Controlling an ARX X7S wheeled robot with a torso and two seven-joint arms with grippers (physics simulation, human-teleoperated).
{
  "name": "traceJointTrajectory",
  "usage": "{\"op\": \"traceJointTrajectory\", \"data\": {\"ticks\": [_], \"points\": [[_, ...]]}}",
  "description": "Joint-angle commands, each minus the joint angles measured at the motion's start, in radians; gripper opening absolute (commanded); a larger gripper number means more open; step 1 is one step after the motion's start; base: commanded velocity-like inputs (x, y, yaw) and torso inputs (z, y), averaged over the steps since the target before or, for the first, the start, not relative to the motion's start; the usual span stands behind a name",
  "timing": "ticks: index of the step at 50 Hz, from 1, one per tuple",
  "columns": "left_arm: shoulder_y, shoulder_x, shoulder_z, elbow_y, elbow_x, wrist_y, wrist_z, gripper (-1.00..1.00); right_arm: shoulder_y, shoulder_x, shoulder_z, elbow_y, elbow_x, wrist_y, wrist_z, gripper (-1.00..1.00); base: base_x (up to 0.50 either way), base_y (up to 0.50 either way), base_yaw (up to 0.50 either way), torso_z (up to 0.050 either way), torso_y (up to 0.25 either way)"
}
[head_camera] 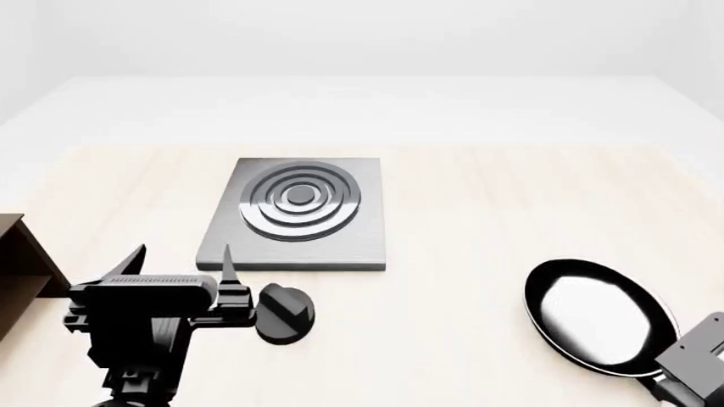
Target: Turn on the stove and put the frying pan on it.
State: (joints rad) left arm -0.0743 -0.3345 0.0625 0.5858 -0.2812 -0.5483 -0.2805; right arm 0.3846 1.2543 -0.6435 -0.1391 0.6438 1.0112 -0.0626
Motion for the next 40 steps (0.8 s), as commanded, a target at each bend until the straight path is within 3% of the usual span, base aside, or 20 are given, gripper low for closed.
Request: {"op": "traceJointTrajectory", "data": {"ticks": [1, 19, 40], "points": [[0.001, -0.003, 0.0, -0.001, -0.003, 0.003, -0.004, 1.0, 0.016, 0.002, 0.0, -0.032, -0.008, 0.007, -0.008, -1.0, 0.0, 0.0, 0.0, 0.0, 0.0], [0.0, -0.011, -0.006, 0.019, -0.019, -0.011, -0.01, 1.0, 0.167, 0.097, 0.147, -0.222, 0.107, 0.075, -0.025, -1.0, 0.0, 0.0, 0.0, 0.0, 0.0], [-0.006, -0.018, -0.012, 0.024, -0.029, -0.014, -0.018, 1.0, 0.34, 0.077, 0.163, -0.298, 0.069, 0.186, -0.082, -1.0, 0.0, 0.0, 0.0, 0.0, 0.0]]}}
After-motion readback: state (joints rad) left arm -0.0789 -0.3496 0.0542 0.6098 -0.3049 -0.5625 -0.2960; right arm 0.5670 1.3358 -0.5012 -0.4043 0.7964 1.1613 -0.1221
